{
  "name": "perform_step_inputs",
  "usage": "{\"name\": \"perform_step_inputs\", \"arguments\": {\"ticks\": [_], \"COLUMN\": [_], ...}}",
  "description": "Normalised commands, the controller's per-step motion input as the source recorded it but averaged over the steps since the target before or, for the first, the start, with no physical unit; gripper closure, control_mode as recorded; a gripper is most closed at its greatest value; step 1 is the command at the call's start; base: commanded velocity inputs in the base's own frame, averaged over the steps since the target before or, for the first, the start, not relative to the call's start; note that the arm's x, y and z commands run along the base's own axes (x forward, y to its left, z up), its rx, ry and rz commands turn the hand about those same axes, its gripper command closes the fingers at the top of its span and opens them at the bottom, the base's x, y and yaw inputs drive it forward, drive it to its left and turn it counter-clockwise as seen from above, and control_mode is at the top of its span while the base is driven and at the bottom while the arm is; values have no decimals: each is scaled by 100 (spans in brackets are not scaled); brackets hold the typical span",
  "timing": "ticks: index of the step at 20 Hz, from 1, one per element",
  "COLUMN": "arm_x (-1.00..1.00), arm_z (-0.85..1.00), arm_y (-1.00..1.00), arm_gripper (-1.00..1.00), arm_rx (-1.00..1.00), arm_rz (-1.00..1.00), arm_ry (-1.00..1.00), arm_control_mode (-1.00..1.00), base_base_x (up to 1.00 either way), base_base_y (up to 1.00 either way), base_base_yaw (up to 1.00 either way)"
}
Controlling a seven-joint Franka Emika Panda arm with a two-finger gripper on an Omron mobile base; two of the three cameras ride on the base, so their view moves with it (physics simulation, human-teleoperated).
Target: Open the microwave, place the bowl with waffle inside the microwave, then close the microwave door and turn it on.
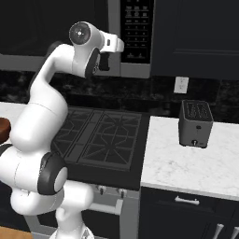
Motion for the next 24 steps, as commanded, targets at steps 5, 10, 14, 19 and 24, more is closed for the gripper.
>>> {"name": "perform_step_inputs", "arguments": {"ticks": [5,10,14,19,24], "arm_x": [-2,-58,-100,-100,-100], "arm_z": [0,0,0,0,0], "arm_y": [0,9,11,15,25], "arm_gripper": [100,100,100,100,100], "arm_rx": [0,0,0,0,-4], "arm_rz": [0,-4,-25,-31,-20], "arm_ry": [0,-1,-5,-2,0], "arm_control_mode": [-100,-100,-100,-100,-100], "base_base_x": [0,0,0,0,0], "base_base_y": [0,0,0,0,0], "base_base_yaw": [0,0,0,0,0]}}
